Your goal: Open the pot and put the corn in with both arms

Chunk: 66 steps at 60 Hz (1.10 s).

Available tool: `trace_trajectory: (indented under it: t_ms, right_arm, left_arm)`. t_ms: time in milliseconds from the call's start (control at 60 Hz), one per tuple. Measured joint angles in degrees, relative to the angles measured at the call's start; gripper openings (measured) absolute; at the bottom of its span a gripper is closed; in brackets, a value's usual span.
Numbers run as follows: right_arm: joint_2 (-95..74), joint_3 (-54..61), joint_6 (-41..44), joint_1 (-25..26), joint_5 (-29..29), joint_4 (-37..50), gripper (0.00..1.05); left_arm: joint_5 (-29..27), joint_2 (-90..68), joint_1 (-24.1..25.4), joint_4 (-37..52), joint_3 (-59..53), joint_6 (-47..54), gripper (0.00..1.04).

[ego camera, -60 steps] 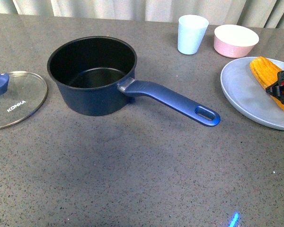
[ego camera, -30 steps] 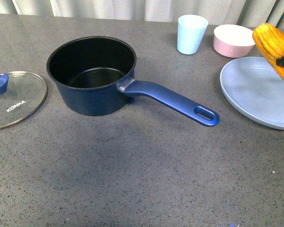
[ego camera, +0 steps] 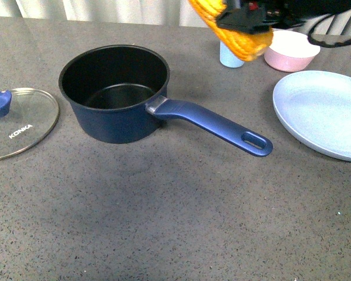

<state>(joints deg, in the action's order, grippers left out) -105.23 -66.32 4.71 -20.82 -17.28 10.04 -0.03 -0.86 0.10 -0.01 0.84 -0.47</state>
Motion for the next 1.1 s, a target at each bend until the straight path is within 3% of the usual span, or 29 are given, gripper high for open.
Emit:
trace_trajectory:
  t_ms: [400, 1101]
  right_arm:
    - [-11.96, -13.66, 0.96, -7.65, 2.34, -6.49, 0.21]
    - [-23.47, -29.24, 2.47, -12.92, 4.5, -12.96, 0.21]
  left_arm:
    - [0.02, 0.0, 0.0, 0.0, 0.0, 0.02, 0.96]
    - [0.0, 0.0, 0.0, 0.0, 0.0, 0.02, 0.96]
